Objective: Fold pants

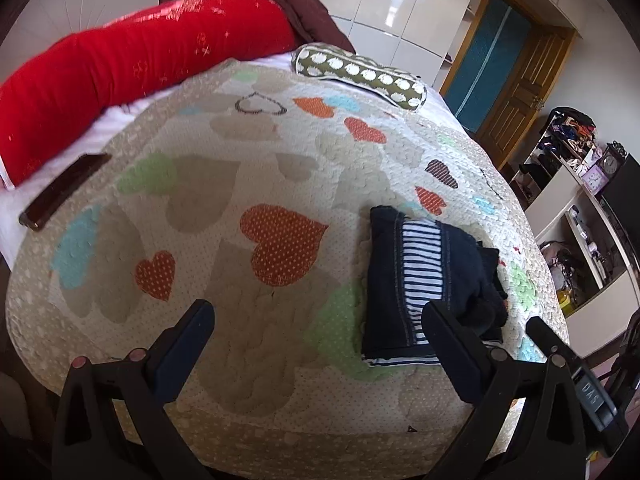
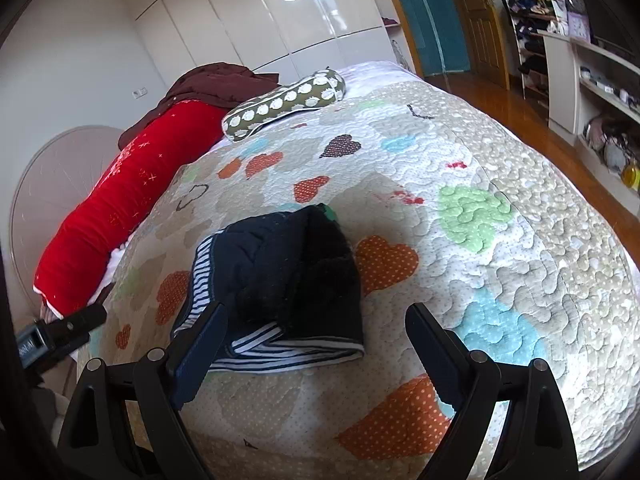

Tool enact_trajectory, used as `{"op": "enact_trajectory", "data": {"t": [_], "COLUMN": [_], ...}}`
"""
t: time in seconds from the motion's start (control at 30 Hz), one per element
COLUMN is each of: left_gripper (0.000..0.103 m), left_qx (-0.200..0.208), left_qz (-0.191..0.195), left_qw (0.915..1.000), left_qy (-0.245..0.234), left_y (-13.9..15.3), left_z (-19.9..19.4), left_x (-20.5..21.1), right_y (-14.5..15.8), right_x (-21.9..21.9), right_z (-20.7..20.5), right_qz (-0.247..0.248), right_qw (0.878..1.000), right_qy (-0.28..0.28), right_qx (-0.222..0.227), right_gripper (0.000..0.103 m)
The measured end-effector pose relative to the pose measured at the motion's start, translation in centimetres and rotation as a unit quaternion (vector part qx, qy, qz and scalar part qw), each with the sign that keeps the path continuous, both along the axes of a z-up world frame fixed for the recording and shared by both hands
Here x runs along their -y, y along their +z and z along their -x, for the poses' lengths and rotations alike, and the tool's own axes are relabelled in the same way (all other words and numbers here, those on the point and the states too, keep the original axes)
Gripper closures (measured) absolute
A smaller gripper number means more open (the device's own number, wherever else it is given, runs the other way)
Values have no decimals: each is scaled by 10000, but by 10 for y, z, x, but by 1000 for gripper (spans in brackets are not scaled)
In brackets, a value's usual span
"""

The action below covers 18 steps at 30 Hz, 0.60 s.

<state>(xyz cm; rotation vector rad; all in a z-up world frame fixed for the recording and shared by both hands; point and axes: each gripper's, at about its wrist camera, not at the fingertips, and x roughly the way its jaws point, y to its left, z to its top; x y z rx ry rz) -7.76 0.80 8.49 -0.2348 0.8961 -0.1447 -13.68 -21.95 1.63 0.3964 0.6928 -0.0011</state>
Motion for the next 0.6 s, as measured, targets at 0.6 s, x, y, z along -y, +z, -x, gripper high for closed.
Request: {"op": "enact_trajectory", "data": {"t": [0.6], "left_gripper": [0], "left_qx": [-708], "left_qz": [866], "left_qw": [9902], "left_qy": [-834], "left_y": [-34], "left_z": [-82], "left_x": [5], "right_y": [-31], "right_x": [52], "right_z": [-63], "right_qz": [-1435], "right_qw": [9892], "right_qy": [-3], "right_qx": [-302], "right_gripper": [9]}}
